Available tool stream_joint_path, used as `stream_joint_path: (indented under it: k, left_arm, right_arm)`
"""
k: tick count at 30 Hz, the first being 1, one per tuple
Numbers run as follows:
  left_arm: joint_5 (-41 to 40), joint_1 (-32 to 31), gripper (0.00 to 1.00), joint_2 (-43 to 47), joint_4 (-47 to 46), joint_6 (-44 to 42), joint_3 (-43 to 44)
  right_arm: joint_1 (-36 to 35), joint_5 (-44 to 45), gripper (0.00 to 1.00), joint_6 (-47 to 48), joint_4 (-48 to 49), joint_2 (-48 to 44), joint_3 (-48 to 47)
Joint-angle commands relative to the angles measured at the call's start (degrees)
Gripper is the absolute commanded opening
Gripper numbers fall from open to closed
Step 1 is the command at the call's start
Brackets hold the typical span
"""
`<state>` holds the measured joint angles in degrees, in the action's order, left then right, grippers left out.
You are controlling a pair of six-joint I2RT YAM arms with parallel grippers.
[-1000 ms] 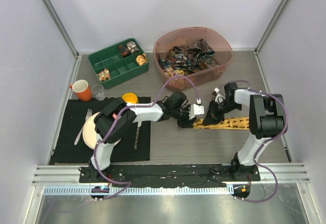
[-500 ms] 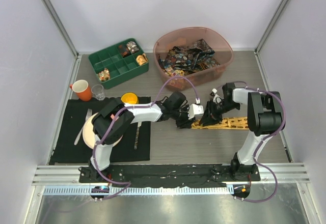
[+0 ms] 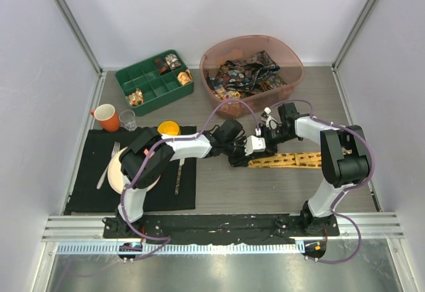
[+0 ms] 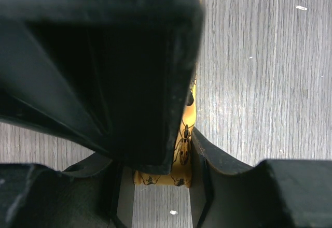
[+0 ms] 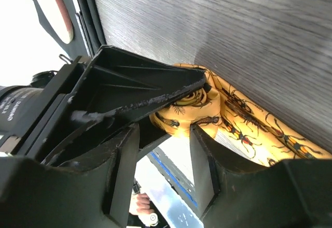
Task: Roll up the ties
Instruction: Roll the tie at the center of the board.
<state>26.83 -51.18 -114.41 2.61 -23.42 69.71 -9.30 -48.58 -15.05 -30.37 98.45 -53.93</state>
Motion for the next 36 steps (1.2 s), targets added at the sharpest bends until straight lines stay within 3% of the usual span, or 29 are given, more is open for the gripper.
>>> stream_joint_path:
  k: [1,5,10,12,13,14,17,18,21,27,31,32,36]
  left_arm:
    - [-4.68,0.38,0.08,-2.48,10.4,-1.1,-2.12]
    - [-4.42,0.29,0.08,-2.66,10.48,-1.28,-2.12]
    - [-4.24,0.29,0.09,-2.66,10.66,-1.63,-2.12]
    - [-4.24,0.38,0.1,-2.75,10.66,-1.63,-2.12]
    - [-4.07,0.29,0.11,-2.75,10.83,-1.8,-2.12]
    - [-4.15,0.29,0.11,-2.75,10.75,-1.8,-2.12]
    - [-3.45,0.73,0.27,-2.49,10.57,-1.2,-2.3]
    - [-3.28,1.08,0.39,-2.14,9.96,-0.93,-2.3]
    - [-1.78,1.95,0.52,-1.35,8.21,0.3,-2.74]
    - [2.0,2.75,0.68,1.2,0.66,2.06,-5.45]
    - [3.49,2.93,0.73,1.82,-6.12,3.82,-7.4]
    - [3.49,2.84,0.79,1.74,-7.17,4.34,-7.92]
    - [4.37,3.19,0.8,1.03,-13.32,6.36,-8.89]
  right_arm:
    - [-0.72,0.85,0.47,-1.21,3.47,2.34,0.76]
    - [-0.98,1.82,0.43,-1.56,5.31,4.11,1.46]
    - [-1.6,2.7,0.25,-1.65,6.11,5.6,2.43]
    - [-1.6,3.4,0.14,-1.48,6.11,6.13,2.43]
    - [-1.6,3.66,0.01,-1.21,6.03,6.4,2.52]
    - [-1.6,4.27,0.01,-0.86,5.5,6.66,2.52]
    - [-1.42,7.43,0.01,0.98,3.66,7.63,2.43]
    - [-0.99,8.75,0.01,1.33,3.48,7.98,2.52]
    - [0.33,12.17,0.01,2.82,2.69,8.77,3.31]
    - [2.79,17.46,0.01,4.76,1.02,9.04,3.31]
    - [3.15,20.09,0.01,4.59,-0.12,9.04,2.52]
    - [3.15,20.54,0.01,4.59,-0.74,9.3,2.25]
    - [3.06,22.38,0.01,5.2,-3.11,9.39,1.11]
